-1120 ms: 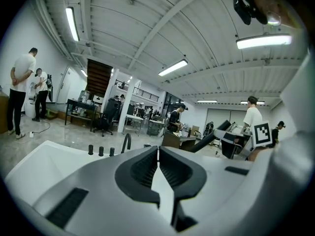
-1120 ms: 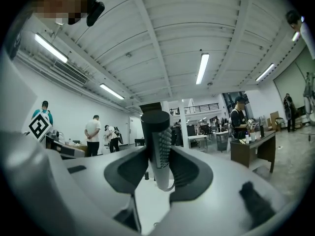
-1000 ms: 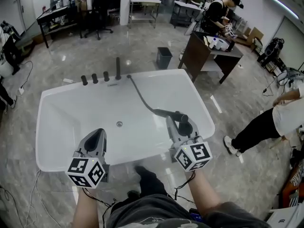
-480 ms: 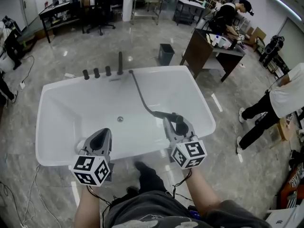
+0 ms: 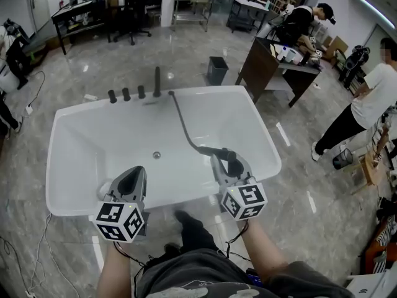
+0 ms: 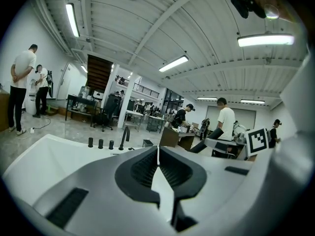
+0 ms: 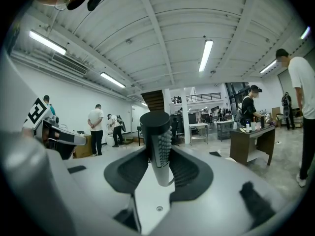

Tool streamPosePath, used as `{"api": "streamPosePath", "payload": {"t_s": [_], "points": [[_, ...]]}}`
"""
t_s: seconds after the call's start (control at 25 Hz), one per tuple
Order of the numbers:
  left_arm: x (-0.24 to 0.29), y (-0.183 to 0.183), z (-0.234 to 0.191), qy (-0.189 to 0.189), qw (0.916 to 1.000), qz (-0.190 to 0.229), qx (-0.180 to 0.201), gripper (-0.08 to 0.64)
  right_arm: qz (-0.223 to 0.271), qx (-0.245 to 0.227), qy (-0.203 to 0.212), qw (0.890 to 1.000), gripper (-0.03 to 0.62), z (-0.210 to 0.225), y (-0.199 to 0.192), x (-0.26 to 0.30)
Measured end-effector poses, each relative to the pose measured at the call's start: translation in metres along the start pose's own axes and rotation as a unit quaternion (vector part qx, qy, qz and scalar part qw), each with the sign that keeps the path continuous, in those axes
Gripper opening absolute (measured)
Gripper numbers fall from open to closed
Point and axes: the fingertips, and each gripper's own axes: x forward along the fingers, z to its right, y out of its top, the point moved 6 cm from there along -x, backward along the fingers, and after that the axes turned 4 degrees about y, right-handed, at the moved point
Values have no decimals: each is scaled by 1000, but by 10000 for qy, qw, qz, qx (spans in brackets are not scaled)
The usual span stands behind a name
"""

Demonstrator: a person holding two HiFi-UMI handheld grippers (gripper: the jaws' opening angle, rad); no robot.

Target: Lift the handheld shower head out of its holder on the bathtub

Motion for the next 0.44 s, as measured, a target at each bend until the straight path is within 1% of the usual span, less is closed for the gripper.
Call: {"api": "streamPosePath", "payload": {"t_s": [0.12, 0.44], "points": [[0, 2, -1, 15, 10000, 1, -15, 21, -21, -2, 26, 10000, 141, -1, 1, 2], [3, 21, -1, -6, 10000, -2, -56, 21, -39, -19, 80, 10000, 140, -3, 20, 9]]}}
